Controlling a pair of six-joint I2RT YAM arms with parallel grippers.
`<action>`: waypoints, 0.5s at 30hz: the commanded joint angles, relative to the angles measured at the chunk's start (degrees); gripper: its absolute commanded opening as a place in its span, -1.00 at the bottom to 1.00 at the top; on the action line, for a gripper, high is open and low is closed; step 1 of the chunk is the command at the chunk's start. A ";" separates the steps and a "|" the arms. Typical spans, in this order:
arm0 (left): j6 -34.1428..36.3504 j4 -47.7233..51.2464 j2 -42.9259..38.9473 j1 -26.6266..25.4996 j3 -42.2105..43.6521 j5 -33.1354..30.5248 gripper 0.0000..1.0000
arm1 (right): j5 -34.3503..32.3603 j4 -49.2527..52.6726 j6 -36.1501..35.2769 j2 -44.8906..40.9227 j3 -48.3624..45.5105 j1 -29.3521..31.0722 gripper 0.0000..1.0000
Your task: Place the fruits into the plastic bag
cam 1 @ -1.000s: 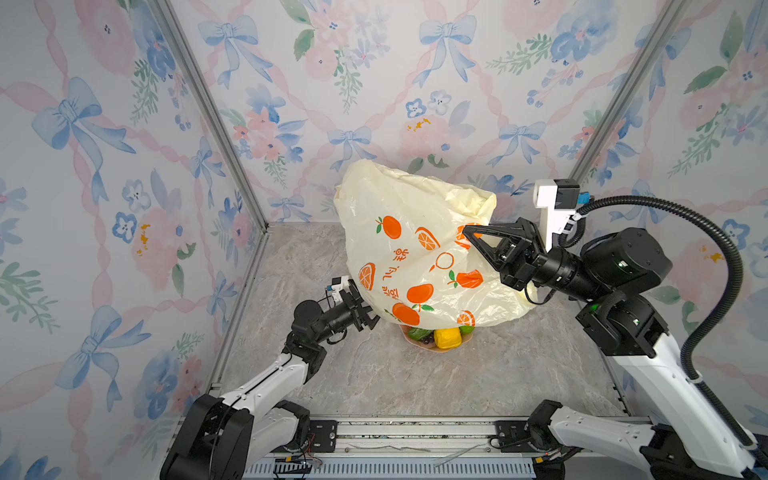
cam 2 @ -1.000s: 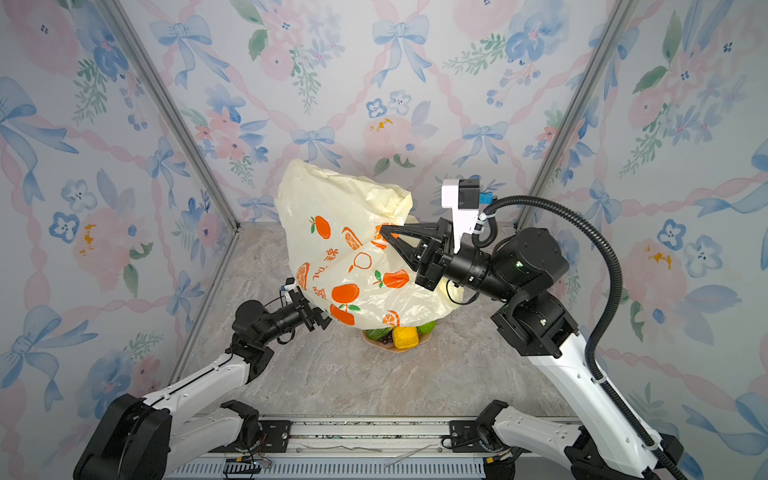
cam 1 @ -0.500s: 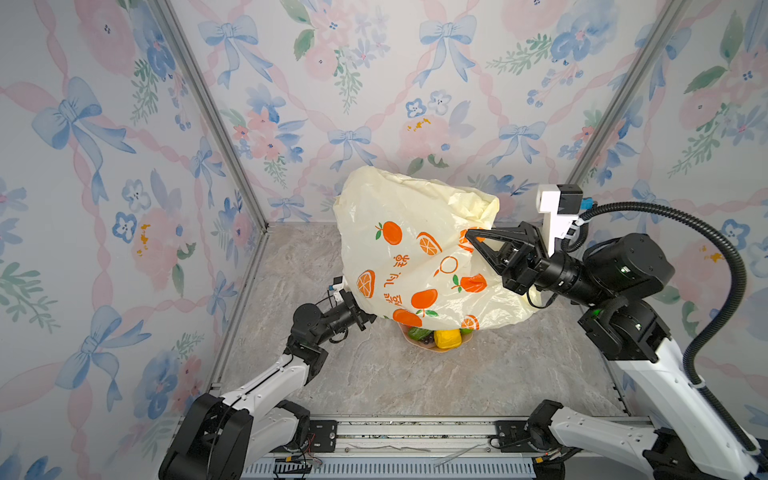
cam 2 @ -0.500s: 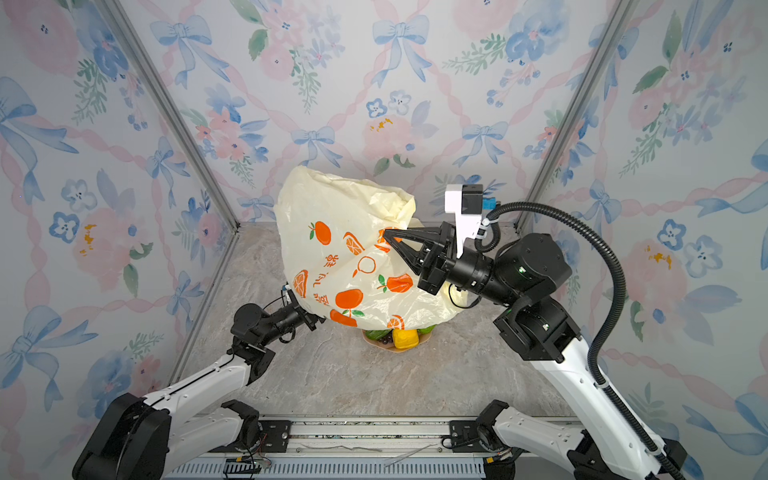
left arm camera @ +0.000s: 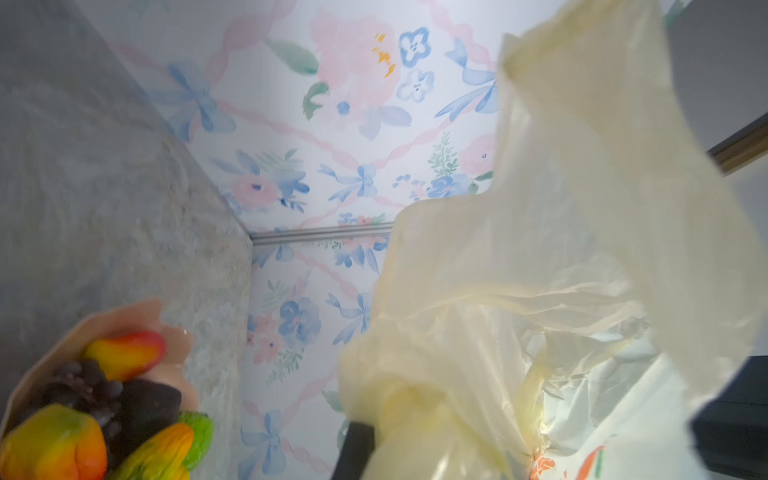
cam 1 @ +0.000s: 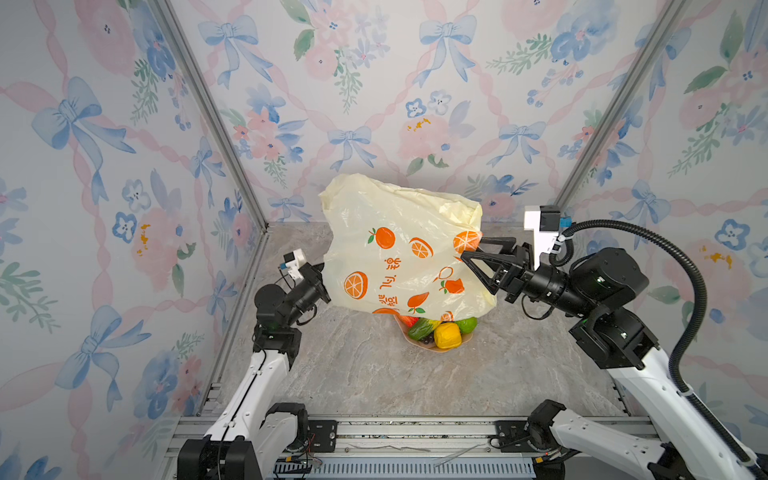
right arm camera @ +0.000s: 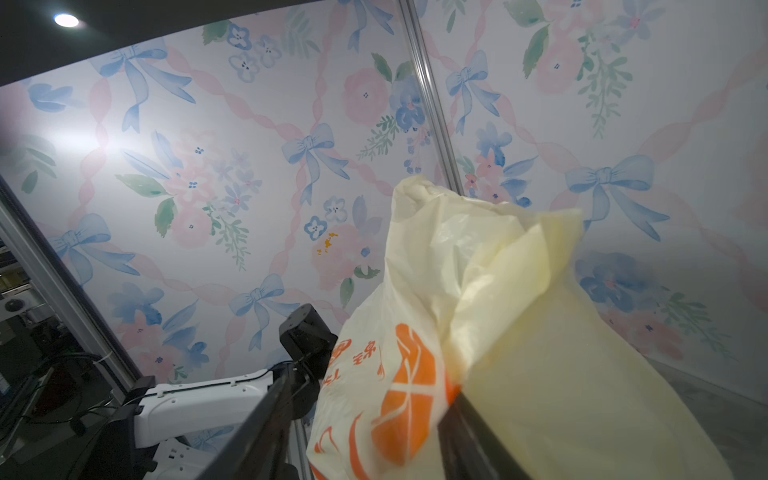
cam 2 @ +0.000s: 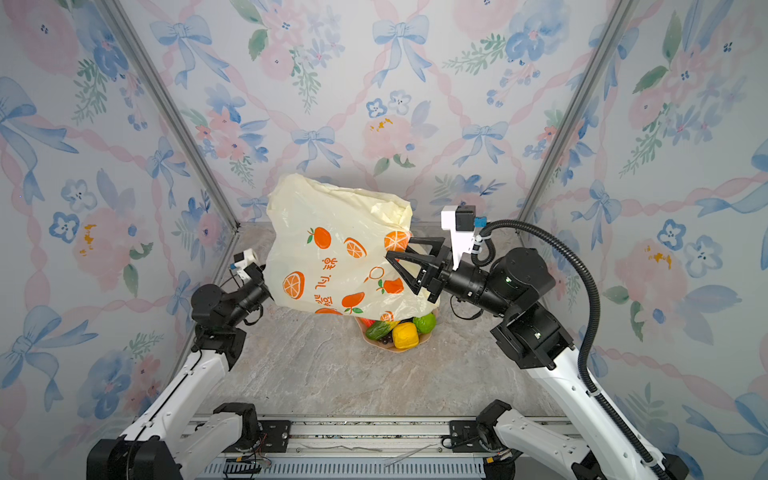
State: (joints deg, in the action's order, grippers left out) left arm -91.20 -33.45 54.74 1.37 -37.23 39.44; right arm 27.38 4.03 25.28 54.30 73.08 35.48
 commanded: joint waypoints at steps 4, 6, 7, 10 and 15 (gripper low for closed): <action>45.56 44.65 0.98 4.12 -29.07 -10.30 -1.00 | -2.83 6.58 -3.52 -1.30 -2.31 -2.23 0.82; 50.54 46.94 1.81 4.26 -33.70 -14.27 -1.00 | -3.28 7.83 -4.08 -1.65 -2.72 -2.43 0.83; 52.69 47.46 2.70 4.17 -35.94 -15.36 -1.00 | -3.65 8.34 -4.22 -1.84 -3.04 -2.57 0.84; 57.65 49.44 5.59 3.01 -42.23 -17.79 -1.00 | -4.33 8.84 -4.18 -2.40 -3.85 -2.88 0.84; 67.34 52.64 10.00 -11.44 -47.81 -26.16 -1.00 | -5.45 8.89 -3.42 -2.58 -4.85 -2.97 0.85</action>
State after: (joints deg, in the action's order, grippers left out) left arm -35.24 12.45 62.48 -2.94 -83.31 19.88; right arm 23.31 12.01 22.02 52.27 69.32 33.04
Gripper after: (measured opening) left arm 0.050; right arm 0.927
